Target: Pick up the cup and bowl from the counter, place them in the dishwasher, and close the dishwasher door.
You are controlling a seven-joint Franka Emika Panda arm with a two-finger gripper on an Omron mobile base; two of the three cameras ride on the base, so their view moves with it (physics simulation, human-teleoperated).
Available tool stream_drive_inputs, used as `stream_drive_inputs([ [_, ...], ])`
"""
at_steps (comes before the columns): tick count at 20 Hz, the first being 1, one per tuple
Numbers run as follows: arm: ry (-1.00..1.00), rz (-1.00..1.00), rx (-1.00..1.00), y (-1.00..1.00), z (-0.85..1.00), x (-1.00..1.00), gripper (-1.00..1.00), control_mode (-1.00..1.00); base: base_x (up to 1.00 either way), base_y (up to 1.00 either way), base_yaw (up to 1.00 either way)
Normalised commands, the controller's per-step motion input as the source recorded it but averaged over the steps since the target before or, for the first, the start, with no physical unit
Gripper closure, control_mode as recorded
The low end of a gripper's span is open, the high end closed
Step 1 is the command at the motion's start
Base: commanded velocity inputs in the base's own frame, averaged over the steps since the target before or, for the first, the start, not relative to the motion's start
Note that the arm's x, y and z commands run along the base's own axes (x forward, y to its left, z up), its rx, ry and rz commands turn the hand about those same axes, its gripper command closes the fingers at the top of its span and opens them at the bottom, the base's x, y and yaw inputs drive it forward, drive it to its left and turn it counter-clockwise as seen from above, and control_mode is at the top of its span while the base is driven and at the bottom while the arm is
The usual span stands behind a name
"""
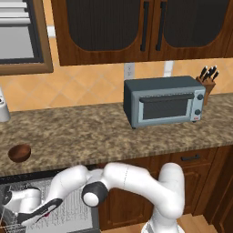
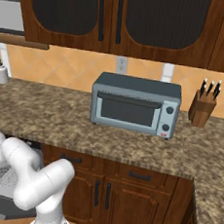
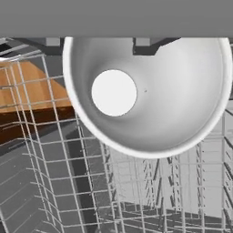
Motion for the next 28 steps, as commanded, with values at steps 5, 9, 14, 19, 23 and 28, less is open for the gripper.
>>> stream_drive_inputs([
  [5, -0.03, 0.00, 0.03, 0.00, -0.05, -0.26, -1.00, -1.00, 0.00, 0.00, 0.00],
  [9, 0.00, 0.00, 0.18, -0.01, 0.18, -0.12, -1.00, -1.00, 0.00, 0.00, 0.00],
  [14, 0.00, 0.00, 0.06, -0.02, 0.00, -0.28, -1.00, -1.00, 0.00, 0.00, 0.00],
  [19, 0.00, 0.00, 0.11, -0.06, 0.00, -0.42, -1.00, -1.00, 0.00, 0.00, 0.00],
  [23, 0.00, 0.00, 0.09, -0.05, 0.00, -0.53, -1.00, -1.00, 0.00, 0.00, 0.00],
  [28, 0.00, 0.00, 0.05, 0.00, -0.13, -0.09, -1.00, -1.00, 0.00, 0.00, 0.00],
])
